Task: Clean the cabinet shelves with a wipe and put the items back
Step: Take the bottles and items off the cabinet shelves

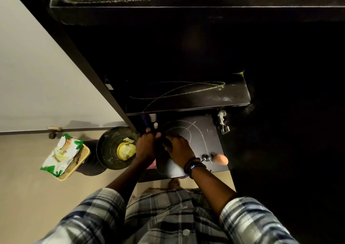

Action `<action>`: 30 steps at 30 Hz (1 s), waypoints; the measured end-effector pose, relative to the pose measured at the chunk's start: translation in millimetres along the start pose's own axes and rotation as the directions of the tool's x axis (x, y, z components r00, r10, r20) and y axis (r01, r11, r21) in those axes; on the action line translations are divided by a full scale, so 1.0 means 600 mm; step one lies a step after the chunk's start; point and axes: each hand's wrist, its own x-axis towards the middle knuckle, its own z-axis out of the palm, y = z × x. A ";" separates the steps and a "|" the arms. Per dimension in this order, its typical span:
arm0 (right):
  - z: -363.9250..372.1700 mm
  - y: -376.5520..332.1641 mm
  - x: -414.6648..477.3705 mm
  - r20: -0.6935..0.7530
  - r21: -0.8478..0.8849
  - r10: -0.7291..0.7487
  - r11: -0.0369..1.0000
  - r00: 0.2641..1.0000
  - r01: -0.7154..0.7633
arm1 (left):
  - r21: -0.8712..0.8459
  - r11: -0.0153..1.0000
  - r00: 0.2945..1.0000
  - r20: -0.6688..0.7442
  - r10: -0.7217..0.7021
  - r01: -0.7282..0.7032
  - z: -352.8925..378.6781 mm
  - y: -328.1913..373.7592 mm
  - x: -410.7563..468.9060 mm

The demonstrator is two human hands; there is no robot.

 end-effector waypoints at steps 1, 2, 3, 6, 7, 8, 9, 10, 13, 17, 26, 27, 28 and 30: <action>-0.004 0.000 -0.003 0.005 -0.004 0.009 1.000 1.000 -0.009 | 0.004 1.000 1.000 -0.010 0.014 -0.014 -0.003 0.003 -0.004; -0.007 0.004 -0.005 0.004 -0.009 0.018 1.000 1.000 -0.018 | -0.009 1.000 1.000 -0.021 0.013 -0.013 -0.007 0.009 -0.009; -0.012 0.008 -0.008 0.003 -0.018 0.029 0.999 1.000 -0.029 | -0.027 1.000 0.999 -0.038 0.006 -0.007 -0.010 0.014 -0.015; -0.033 0.038 -0.026 -0.056 -0.082 0.044 0.995 0.997 -0.048 | 0.037 0.999 0.997 -0.079 0.022 -0.019 -0.009 0.018 -0.029; -0.045 0.049 -0.037 -0.089 -0.104 0.064 0.992 0.994 -0.074 | 0.111 0.991 0.993 -0.081 0.081 -0.072 -0.004 0.018 -0.032; -0.057 0.062 -0.050 -0.135 -0.108 0.079 0.990 0.988 -0.094 | 0.188 0.971 0.983 -0.083 0.165 -0.147 0.002 0.023 -0.037; -0.070 0.075 -0.065 -0.172 -0.095 0.110 0.987 0.979 -0.127 | 0.231 0.943 0.959 -0.097 0.268 -0.240 0.014 0.031 -0.042; -0.081 0.091 -0.080 -0.202 -0.093 0.136 0.983 0.970 -0.157 | 0.249 0.909 0.921 -0.120 0.371 -0.334 0.027 0.046 -0.047; -0.099 0.135 -0.112 -0.203 -0.211 0.252 0.933 0.946 -0.293 | 0.148 0.844 0.850 -0.031 0.526 -0.516 0.073 0.106 -0.062; -0.084 0.163 -0.139 -0.172 -0.266 0.298 0.903 0.939 -0.336 | 0.099 0.843 0.837 0.224 0.499 -0.529 0.141 0.140 -0.057; -0.089 0.164 -0.165 -0.201 -0.215 0.242 0.934 0.949 -0.284 | 0.210 0.846 0.837 0.384 0.389 -0.490 0.209 0.169 -0.036; -0.087 0.162 -0.165 -0.204 -0.190 0.241 0.941 0.949 -0.280 | 0.205 0.849 0.838 0.386 0.387 -0.487 0.211 0.167 -0.034; -0.084 0.159 -0.165 -0.210 -0.165 0.243 0.946 0.947 -0.279 | 0.203 0.850 0.836 0.391 0.385 -0.486 0.212 0.164 -0.033; -0.078 0.148 -0.162 -0.206 -0.142 0.244 0.951 0.948 -0.275 | 0.215 0.848 0.839 0.386 0.382 -0.485 0.208 0.158 -0.035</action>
